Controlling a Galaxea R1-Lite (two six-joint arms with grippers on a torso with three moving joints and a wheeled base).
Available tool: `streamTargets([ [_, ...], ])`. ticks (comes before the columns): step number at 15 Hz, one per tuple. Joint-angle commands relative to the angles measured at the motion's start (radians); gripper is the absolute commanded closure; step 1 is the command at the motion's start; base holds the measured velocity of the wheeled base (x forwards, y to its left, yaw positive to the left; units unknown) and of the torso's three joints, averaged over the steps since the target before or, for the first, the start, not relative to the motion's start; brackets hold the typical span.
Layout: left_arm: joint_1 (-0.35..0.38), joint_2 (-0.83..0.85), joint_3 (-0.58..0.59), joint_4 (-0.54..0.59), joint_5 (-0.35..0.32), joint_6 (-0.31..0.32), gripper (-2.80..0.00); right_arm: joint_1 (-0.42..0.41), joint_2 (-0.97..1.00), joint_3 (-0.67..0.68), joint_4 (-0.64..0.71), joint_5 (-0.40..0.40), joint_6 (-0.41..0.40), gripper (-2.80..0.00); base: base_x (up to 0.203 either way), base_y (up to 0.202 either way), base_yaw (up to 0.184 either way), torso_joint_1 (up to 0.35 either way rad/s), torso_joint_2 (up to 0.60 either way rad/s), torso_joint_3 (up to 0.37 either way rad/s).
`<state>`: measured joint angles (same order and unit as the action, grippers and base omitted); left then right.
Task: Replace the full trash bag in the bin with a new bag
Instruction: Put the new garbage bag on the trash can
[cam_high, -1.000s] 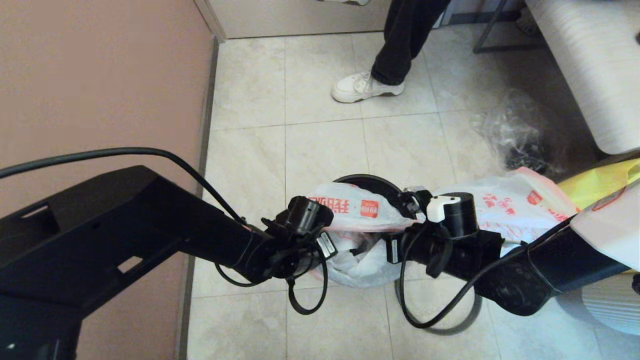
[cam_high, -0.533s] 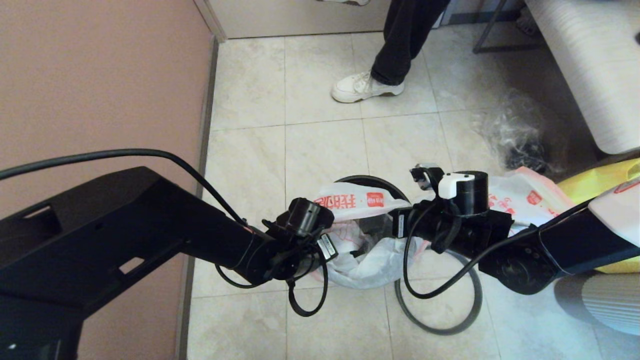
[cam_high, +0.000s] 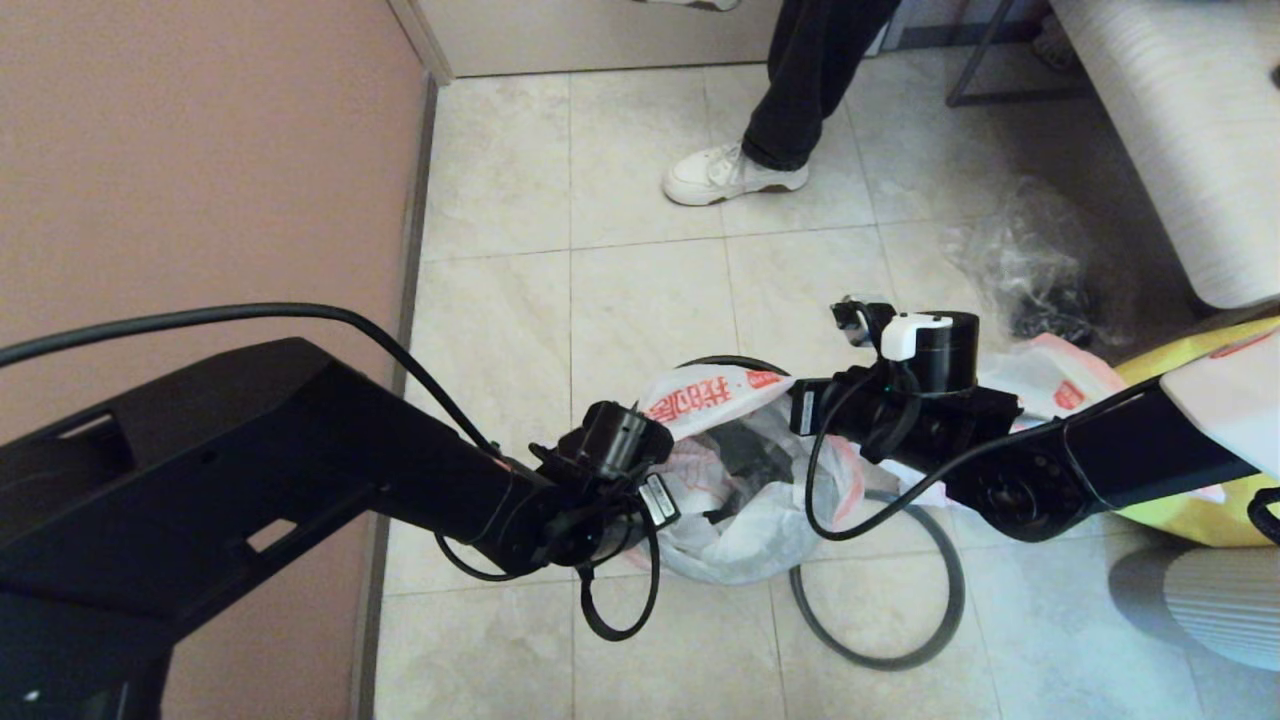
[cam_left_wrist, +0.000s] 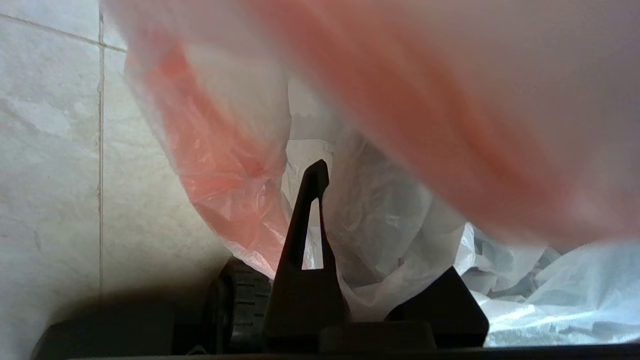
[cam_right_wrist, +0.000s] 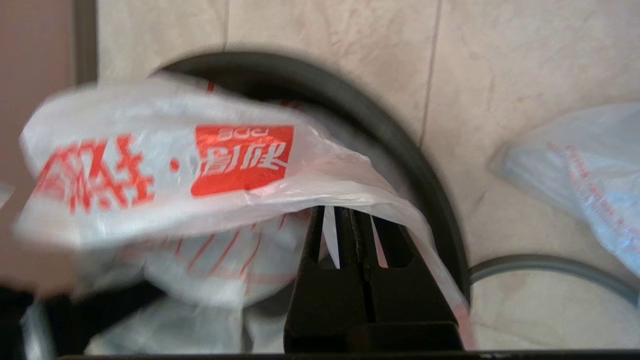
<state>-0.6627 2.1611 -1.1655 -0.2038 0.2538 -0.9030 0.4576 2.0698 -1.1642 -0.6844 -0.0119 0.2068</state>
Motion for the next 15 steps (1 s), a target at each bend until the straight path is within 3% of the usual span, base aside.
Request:
streamTargets([
  [1, -0.004, 0.000, 0.003, -0.002, -0.005, -0.005, 0.00, -0.009, 0.033, -0.043, 0.022, 0.001, 0.002, 0.00, 0.000, 0.000, 0.000, 0.000, 0.00, 0.000],
  [4, -0.008, 0.000, 0.009, -0.002, -0.008, -0.004, 0.00, -0.021, 0.076, -0.142, 0.075, 0.003, 0.002, 0.00, 0.000, 0.000, 0.000, 0.000, 0.00, 0.000],
  [8, -0.018, 0.001, 0.022, -0.005, -0.014, -0.001, 0.00, -0.054, 0.102, -0.310, 0.264, 0.049, 0.008, 0.00, 0.000, 0.000, 0.000, 0.000, 0.00, 0.000],
  [13, -0.012, 0.004, 0.020, -0.005, -0.029, -0.002, 0.00, -0.142, 0.057, -0.269, 0.328, 0.051, -0.021, 0.00, 0.000, 0.000, 0.000, 0.000, 0.00, 0.000],
  [15, -0.017, 0.002, 0.021, -0.003, -0.033, -0.002, 0.00, -0.160, 0.082, -0.275, 0.339, 0.052, -0.087, 0.00, 0.000, 0.000, 0.000, 0.000, 0.00, 0.000],
])
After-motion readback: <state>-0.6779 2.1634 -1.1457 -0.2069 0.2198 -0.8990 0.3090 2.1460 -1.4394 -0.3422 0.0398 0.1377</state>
